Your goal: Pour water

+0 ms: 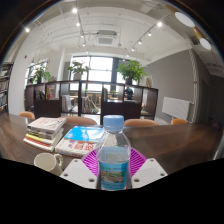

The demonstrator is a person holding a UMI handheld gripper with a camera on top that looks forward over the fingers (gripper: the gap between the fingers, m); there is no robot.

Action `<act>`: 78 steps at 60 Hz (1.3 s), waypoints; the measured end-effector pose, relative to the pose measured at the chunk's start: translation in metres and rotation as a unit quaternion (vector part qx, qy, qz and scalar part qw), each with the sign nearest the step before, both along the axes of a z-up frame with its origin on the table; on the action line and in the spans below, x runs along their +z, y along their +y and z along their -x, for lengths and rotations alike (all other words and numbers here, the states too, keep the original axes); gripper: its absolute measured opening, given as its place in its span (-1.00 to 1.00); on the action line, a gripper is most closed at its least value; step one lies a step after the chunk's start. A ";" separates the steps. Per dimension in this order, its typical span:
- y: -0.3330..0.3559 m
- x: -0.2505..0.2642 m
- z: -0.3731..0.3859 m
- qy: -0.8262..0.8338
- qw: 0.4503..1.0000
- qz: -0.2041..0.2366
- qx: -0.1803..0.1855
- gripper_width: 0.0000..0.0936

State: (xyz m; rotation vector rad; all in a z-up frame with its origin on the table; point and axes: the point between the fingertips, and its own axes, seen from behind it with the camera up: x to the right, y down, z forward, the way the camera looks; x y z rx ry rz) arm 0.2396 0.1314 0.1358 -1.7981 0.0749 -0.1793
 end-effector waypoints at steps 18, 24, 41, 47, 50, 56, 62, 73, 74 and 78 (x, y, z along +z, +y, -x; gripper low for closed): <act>0.003 -0.056 -0.009 0.036 0.999 0.023 0.001 -0.23; 0.002 -0.057 -0.009 0.050 0.999 0.011 0.006 -0.08; -0.025 -0.092 -0.014 0.035 0.997 0.069 -0.009 0.85; -0.052 -0.096 -0.012 0.036 0.995 0.089 -0.006 0.85; -0.066 -0.097 -0.005 0.037 0.995 0.094 -0.006 0.85; -0.099 -0.096 0.004 0.047 0.994 0.100 -0.018 0.85; -0.135 -0.087 0.022 0.046 0.994 0.100 -0.021 0.84; -0.194 -0.053 0.073 0.021 0.996 0.088 -0.010 0.85; -0.198 -0.050 0.078 0.022 0.996 0.087 -0.009 0.84; -0.213 -0.035 0.094 0.026 0.997 0.078 -0.001 0.83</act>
